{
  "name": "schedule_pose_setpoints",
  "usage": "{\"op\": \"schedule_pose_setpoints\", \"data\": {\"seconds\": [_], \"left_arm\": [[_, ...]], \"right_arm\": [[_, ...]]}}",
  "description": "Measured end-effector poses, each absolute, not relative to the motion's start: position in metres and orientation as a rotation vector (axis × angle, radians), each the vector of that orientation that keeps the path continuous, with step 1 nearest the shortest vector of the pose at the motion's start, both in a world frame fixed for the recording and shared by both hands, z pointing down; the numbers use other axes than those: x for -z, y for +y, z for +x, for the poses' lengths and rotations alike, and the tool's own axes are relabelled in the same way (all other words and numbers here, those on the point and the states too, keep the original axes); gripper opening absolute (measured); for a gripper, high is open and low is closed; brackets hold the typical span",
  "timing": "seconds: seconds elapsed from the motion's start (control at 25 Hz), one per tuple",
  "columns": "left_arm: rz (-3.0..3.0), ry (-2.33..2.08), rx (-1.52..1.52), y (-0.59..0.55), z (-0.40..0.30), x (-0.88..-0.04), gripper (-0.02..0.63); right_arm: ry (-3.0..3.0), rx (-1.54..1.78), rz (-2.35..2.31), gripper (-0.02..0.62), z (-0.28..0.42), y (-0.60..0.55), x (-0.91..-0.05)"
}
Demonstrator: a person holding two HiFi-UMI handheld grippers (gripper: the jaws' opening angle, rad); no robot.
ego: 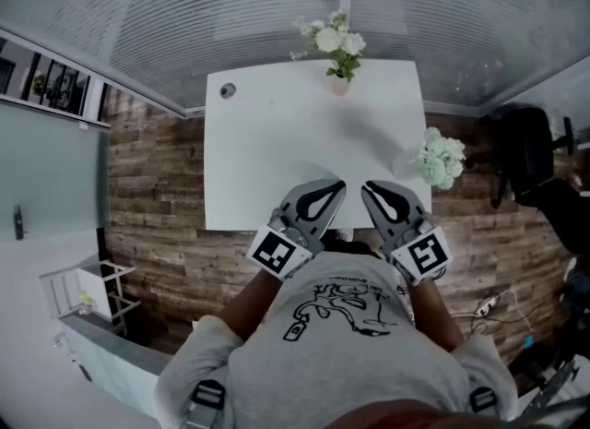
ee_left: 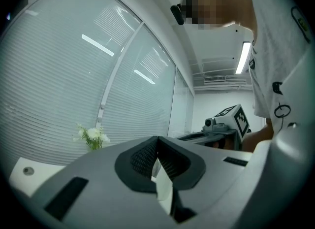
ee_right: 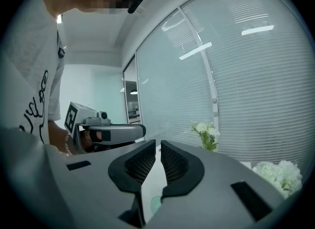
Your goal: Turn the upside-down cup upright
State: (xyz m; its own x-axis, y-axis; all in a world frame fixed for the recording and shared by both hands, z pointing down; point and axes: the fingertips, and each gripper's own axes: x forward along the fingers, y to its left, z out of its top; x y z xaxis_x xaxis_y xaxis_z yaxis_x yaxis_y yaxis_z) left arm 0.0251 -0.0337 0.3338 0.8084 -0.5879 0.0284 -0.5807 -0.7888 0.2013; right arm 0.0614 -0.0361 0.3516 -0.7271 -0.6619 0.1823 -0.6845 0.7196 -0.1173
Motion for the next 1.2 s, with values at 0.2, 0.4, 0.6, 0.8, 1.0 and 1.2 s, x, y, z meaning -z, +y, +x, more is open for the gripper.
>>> {"op": "schedule_pose_setpoints", "data": {"seconds": [0.2,0.4,0.6,0.8,1.0,1.2], "left_arm": [[2.800,-0.910,0.037,-0.037,0.021,-0.340,0.003],[2.801,-0.921,0.017,-0.040,0.015,-0.350,0.003],[2.787,-0.939,-0.027,-0.042,0.012,-0.363,0.003],[2.773,-0.939,-0.016,-0.040,0.010,-0.373,0.005],[2.759,-0.943,-0.044,-0.041,0.003,-0.387,0.005],[2.764,-0.945,-0.066,-0.044,0.000,-0.399,0.005]], "right_arm": [[-2.783,-0.269,1.103,0.048,0.057,-0.037,-0.355],[-2.770,-0.277,1.099,0.049,0.055,-0.035,-0.365],[-2.743,-0.290,1.111,0.055,0.056,-0.037,-0.378],[-2.733,-0.297,1.085,0.133,0.054,-0.036,-0.392],[-2.726,-0.299,1.063,0.150,0.051,-0.035,-0.405],[-2.715,-0.264,1.043,0.174,0.046,-0.037,-0.415]]}}
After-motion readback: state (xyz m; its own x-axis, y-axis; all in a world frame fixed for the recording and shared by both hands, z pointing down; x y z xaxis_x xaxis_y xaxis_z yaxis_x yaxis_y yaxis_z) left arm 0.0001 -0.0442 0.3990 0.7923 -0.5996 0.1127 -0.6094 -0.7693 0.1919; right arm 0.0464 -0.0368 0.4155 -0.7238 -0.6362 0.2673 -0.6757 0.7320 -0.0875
